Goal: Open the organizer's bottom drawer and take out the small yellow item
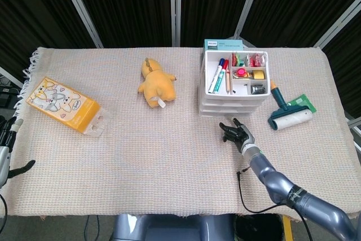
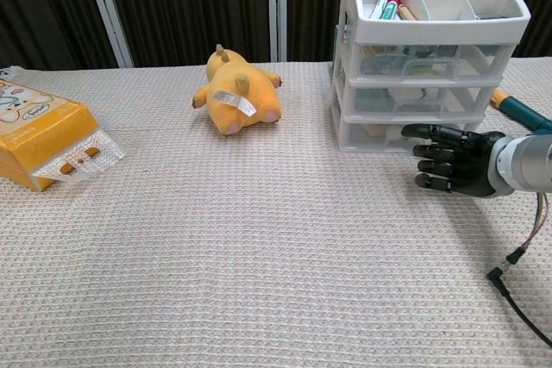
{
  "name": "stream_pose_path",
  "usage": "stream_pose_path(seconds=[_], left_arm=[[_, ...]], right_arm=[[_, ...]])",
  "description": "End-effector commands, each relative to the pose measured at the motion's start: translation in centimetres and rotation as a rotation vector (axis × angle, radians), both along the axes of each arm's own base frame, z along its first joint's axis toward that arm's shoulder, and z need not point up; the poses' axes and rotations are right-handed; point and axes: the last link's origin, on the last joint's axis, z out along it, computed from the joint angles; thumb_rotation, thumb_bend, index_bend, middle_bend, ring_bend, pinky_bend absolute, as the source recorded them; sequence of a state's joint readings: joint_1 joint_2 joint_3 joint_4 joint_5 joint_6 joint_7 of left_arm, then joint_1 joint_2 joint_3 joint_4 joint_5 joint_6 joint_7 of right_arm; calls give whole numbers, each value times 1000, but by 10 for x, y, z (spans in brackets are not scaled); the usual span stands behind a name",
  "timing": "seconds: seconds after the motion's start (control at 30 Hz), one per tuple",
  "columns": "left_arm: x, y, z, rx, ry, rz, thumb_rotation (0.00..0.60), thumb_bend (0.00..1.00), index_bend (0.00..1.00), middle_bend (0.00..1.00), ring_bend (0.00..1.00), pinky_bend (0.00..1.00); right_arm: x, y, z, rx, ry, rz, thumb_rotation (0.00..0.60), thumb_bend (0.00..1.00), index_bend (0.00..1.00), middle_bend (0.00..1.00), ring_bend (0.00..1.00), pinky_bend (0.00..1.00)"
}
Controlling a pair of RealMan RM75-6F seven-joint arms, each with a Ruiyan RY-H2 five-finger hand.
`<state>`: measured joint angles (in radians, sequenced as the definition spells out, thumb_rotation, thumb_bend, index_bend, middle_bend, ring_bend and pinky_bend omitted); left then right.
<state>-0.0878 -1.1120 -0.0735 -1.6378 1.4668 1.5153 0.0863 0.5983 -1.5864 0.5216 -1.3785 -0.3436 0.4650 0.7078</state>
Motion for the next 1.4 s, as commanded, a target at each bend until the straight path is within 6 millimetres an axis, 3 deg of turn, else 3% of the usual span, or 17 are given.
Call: stream_pose_path(seconds=[0.03,0.7,1.2,1.4], left_arm=[[0,0,0,1,0,-1,600,19,0,0,0,0],[-1,1,0,-3,0,2,600,20,0,0,0,0],[3,0,-3,-18,-3,-14,600,19,0,0,0,0],[2,0,-1,-11,-6,-12,600,20,0,0,0,0]], right_arm=[[0,-1,0,0,-8,-2,600,267,192,890,908,745],[7,-10,-6,46,-118,-20,600,269,311,890,908,743],[5,5,-10,94,-121,9,600,269,315,890,908,743],[4,3,-9,75,-103,17,600,270,246,890,908,743]])
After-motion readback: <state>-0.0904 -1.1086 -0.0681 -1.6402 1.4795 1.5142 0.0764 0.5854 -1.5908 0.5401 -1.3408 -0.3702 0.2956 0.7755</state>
